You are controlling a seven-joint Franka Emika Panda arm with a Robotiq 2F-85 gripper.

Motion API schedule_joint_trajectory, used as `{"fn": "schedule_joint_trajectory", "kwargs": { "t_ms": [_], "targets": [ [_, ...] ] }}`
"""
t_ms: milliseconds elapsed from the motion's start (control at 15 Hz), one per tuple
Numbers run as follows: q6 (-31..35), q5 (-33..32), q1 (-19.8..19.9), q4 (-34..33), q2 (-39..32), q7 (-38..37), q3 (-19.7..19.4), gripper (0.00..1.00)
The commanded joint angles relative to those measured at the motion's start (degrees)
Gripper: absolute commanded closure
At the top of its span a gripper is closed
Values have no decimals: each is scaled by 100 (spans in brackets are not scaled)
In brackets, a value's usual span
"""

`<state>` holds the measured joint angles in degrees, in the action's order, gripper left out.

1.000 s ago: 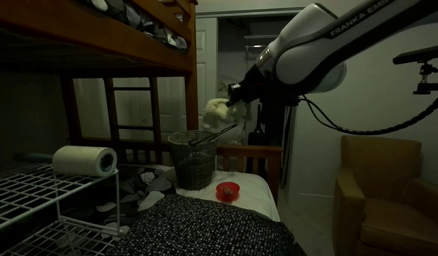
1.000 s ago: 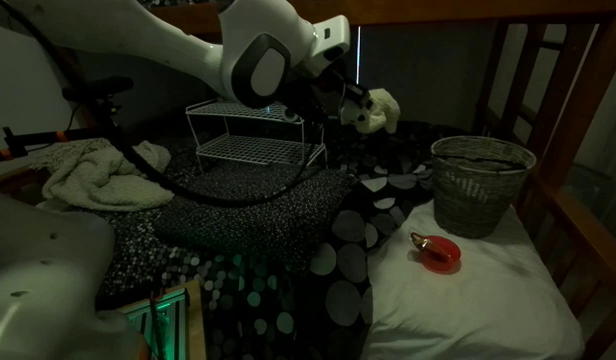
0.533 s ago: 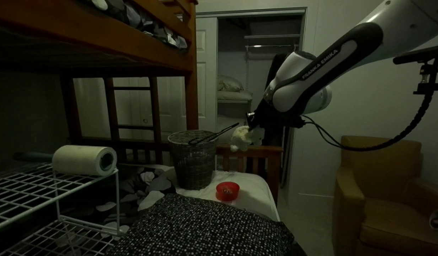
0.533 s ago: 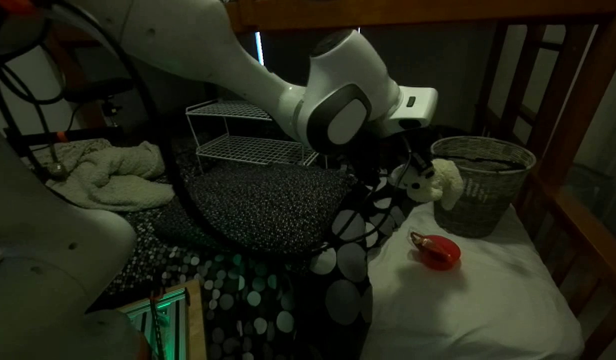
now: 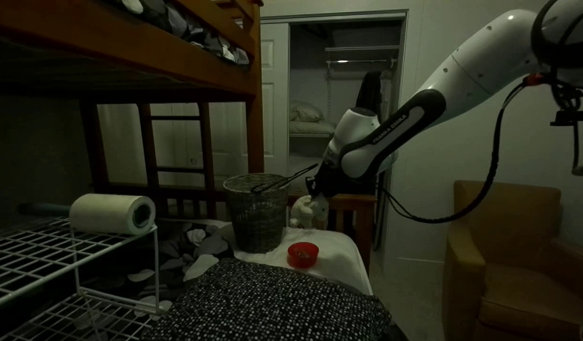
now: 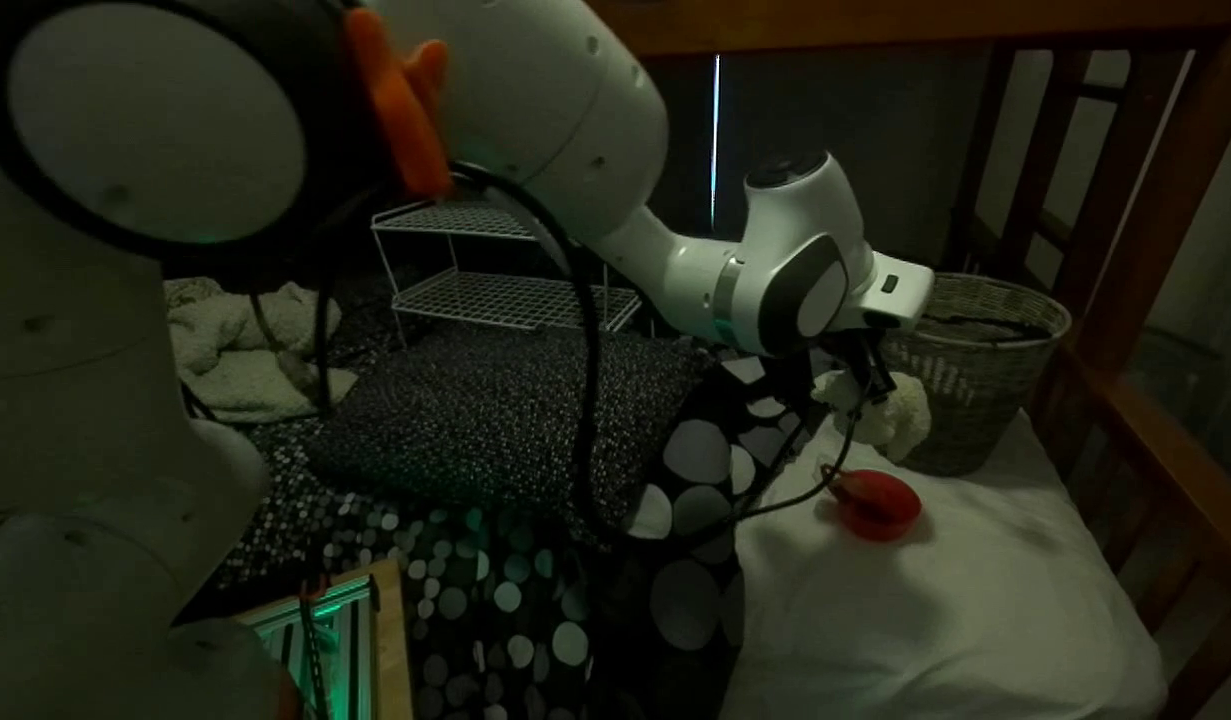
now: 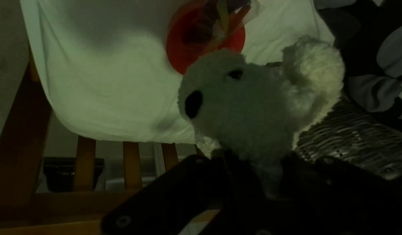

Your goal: Put the white bear in the orange bowl

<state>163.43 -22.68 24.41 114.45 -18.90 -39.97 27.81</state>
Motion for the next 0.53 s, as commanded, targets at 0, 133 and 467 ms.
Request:
{"fn": "schedule_joint_trajectory", "kwargs": {
  "t_ms": [0, 133, 467],
  "targets": [
    [-259, -260, -525, -823, -1032, -347, -338, 96],
    [-233, -223, -792, -1160, -1514, -401, -494, 96],
    [0, 1518, -2360, -2000, -2208, 583, -2283, 96]
  ]
}}
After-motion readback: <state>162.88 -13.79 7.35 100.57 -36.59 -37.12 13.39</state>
